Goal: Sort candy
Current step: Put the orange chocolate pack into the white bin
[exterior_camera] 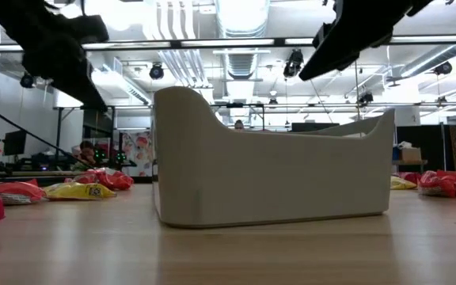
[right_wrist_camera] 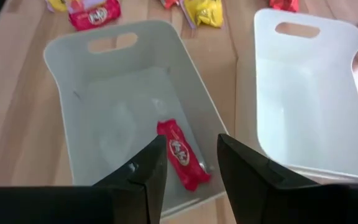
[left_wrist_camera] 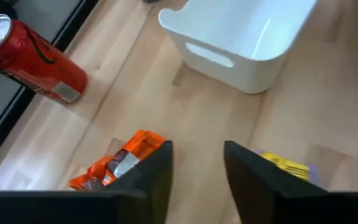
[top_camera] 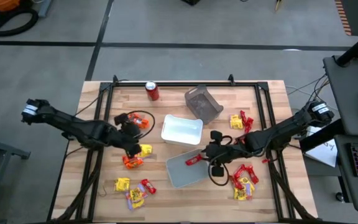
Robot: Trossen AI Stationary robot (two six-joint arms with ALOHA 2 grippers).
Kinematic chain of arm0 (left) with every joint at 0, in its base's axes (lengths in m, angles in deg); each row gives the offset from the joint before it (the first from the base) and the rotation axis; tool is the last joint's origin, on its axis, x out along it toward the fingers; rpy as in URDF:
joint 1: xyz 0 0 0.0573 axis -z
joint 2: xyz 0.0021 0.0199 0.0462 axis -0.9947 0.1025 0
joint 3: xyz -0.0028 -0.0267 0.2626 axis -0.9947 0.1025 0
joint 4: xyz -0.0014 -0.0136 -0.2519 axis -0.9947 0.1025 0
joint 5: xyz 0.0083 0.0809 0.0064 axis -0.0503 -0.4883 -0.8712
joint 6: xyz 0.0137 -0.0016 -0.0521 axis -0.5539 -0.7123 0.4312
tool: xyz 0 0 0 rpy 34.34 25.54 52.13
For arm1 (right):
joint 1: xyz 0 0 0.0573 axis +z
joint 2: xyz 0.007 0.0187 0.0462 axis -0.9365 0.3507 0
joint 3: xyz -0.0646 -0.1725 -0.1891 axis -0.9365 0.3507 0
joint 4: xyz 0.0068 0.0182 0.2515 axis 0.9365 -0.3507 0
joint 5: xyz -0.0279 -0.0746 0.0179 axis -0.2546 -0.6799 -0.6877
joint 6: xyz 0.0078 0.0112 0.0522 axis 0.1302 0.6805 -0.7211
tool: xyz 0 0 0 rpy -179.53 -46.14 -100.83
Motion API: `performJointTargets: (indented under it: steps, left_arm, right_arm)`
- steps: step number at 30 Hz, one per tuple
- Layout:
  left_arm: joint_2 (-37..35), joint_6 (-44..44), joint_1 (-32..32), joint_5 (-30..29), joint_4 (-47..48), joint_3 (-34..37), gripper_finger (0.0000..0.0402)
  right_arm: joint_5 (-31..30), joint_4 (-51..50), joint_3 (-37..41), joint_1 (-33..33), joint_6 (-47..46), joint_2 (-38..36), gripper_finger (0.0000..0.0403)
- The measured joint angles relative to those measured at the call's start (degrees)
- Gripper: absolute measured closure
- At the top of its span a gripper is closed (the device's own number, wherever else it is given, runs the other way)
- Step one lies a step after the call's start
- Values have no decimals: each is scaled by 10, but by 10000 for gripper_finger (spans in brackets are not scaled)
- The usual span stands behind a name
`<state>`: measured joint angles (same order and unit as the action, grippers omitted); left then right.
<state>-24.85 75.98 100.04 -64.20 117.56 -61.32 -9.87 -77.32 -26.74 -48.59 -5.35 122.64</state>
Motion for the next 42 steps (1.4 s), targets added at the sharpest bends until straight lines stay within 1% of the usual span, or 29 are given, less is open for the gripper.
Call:
performJointTargets:
  steps: [3, 6, 11, 15, 17, 23, 29, 32, 35, 37, 39, 42]
  left_arm:
    - [33, -37, -33, 10, -32, 11, 233]
    - [68, -77, -66, 12, -56, 24, 222]
    - [112, -155, -101, 12, -63, 33, 229]
    - [138, -210, -116, 22, -98, 37, 238]
    - [150, -218, -125, 23, -113, 37, 239]
    - [188, -240, -172, 24, -114, 38, 239]
    - [224, -253, -207, 64, -125, 39, 239]
    - [240, -264, -211, 65, -137, 39, 241]
    - [251, -271, -211, 62, -147, 39, 253]
    - [255, -271, -211, 61, -146, 39, 271]
    - [257, -271, -211, 60, -147, 39, 297]
    - [256, -271, -211, 60, -147, 39, 346]
  right_arm:
    - [0, -1, 0, 0, 3, 1, 268]
    - [0, -1, 0, 0, 9, -1, 264]
    - [0, -3, 0, 0, 9, -2, 259]
    - [0, -3, 1, 0, 9, -1, 260]
    - [0, -3, 3, 0, 9, -1, 262]
    - [0, -3, 4, 0, 8, -1, 263]
    - [1, -3, 6, 3, -8, -1, 257]
    - [2, -3, 7, 9, -8, -2, 260]
    - [2, -2, 7, 11, -8, -2, 265]
    - [0, 2, 7, 11, -7, -2, 268]
    - [0, 1, 7, 11, -8, -2, 270]
    - [0, 2, 7, 11, -13, -2, 270]
